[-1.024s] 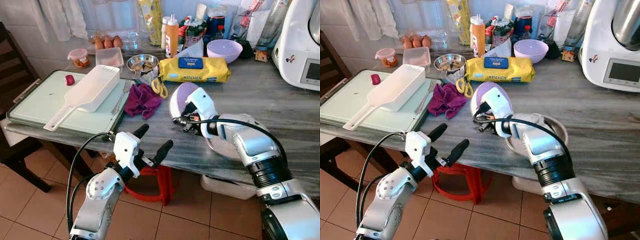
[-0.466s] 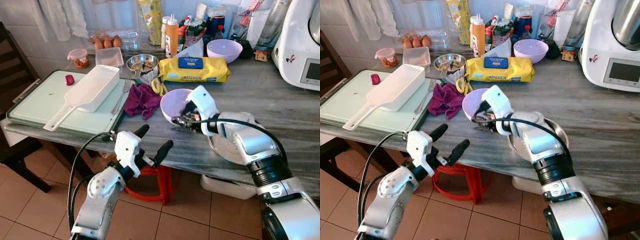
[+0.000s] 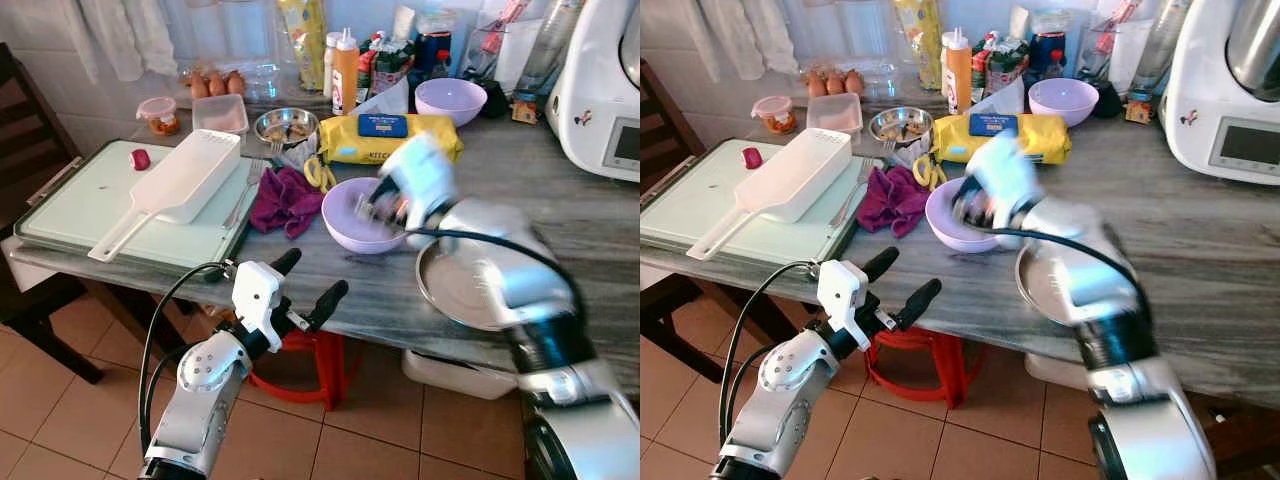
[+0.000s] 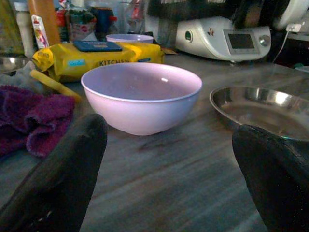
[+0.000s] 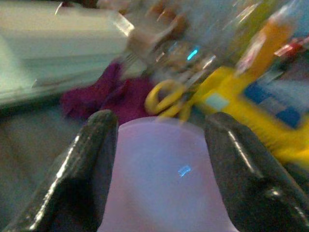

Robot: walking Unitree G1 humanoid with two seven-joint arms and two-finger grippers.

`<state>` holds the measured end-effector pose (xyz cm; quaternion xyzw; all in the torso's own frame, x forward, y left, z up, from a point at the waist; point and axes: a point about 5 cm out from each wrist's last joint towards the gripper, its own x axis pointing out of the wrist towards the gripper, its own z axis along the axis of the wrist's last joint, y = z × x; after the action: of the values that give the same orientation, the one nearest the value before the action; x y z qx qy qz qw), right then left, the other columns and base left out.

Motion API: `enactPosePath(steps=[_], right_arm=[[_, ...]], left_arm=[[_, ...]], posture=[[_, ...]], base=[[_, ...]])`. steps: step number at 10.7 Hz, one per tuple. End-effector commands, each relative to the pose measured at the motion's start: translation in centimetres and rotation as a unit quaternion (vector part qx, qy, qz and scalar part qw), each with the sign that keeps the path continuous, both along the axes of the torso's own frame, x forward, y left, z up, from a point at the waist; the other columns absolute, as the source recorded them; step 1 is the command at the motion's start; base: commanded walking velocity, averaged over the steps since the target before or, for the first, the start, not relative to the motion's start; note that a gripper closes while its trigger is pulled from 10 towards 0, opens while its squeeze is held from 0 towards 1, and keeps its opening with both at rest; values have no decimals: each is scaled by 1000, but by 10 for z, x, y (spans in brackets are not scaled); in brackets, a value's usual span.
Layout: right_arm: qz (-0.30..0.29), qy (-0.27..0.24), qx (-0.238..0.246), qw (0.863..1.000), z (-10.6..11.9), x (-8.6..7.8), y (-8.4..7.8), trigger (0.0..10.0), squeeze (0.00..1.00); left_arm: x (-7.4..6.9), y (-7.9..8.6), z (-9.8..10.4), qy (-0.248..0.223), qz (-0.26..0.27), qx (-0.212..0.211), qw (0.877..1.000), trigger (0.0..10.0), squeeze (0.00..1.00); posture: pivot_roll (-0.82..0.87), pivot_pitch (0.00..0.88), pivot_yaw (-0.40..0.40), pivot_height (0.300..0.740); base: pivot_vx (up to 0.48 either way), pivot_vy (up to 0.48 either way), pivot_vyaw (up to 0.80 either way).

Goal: Setting the table

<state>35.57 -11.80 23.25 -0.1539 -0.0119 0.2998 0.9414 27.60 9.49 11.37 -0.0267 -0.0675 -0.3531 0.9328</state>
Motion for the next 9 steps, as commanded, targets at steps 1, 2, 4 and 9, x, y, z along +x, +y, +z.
enactPosePath(steps=[1, 2, 4, 9], right_arm=[[-20, -29, 10, 999, 4, -6, -3, 10000, 1000], [-51, -51, 20, 997, 3, -14, -9, 10000, 1000], [-125, -51, 46, 990, -6, -34, -24, 10000, 1000], [-279, 27, 56, 958, -44, -60, -46, 10000, 1000]], left_arm=[[2, 2, 1, -6, 0, 6, 1000, 10000, 0], [1, 1, 2, -7, -1, 5, 1000, 10000, 0], [1, -1, 3, -9, -7, 3, 1000, 10000, 0], [2, -4, 7, -13, -27, 7, 1000, 10000, 0]], posture=[[-199, 73, 60, 740], [-207, 75, 61, 740], [-226, 84, 70, 740], [-243, 98, 80, 740]], base=[[0, 0, 0], [0, 0, 0], [0, 0, 0], [0, 0, 0]])
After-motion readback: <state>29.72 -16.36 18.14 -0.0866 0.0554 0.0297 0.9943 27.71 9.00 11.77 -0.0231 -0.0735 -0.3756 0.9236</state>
